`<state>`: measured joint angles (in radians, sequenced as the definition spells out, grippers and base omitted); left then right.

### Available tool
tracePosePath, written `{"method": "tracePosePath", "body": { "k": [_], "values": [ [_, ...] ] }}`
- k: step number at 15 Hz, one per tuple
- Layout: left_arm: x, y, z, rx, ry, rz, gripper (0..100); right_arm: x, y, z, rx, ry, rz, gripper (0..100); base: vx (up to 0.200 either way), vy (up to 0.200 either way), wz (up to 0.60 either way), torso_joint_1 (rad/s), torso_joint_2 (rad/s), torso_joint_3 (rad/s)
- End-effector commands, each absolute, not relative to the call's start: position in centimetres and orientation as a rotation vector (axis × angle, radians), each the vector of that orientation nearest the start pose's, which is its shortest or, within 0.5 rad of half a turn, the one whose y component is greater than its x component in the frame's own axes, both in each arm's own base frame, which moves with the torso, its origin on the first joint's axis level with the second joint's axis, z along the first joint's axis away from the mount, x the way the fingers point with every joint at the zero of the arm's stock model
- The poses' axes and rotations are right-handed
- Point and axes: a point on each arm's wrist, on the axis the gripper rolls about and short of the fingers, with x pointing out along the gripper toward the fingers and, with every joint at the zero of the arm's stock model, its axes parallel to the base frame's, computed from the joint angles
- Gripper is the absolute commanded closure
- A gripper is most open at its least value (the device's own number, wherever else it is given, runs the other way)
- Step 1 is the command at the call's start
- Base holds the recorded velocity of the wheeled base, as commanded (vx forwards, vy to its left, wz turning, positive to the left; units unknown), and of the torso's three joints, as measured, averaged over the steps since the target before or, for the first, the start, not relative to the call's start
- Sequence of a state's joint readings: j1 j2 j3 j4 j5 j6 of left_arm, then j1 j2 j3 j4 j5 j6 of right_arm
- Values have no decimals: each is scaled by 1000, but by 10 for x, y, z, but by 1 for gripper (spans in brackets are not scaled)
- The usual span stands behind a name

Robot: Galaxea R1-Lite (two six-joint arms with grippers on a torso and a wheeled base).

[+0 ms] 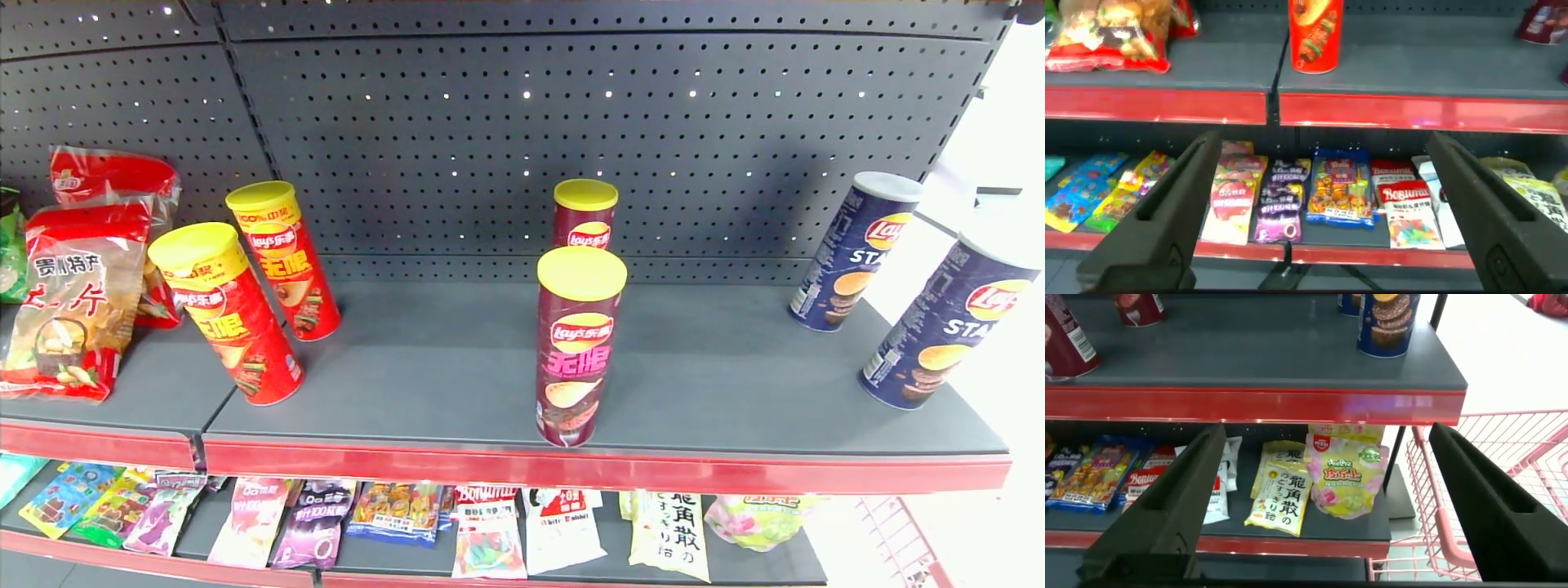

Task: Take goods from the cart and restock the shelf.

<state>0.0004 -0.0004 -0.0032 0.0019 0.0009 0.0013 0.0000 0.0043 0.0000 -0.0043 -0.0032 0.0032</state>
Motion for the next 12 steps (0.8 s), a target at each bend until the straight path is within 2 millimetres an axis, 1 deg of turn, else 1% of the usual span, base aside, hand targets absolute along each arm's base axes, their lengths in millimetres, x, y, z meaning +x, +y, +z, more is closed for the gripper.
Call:
{"method": "tracePosePath", "body": {
  "k": [1, 12],
  "values": [
    [-23, 0, 75, 2, 2, 0, 0, -23, 0, 76, 3, -3, -3, 0, 0, 0, 0, 0, 0, 0],
    [-23, 0, 76, -2, 0, -17, 0, -23, 0, 76, 0, -3, -5, 0, 0, 0, 0, 0, 0, 0]
  ]
}}
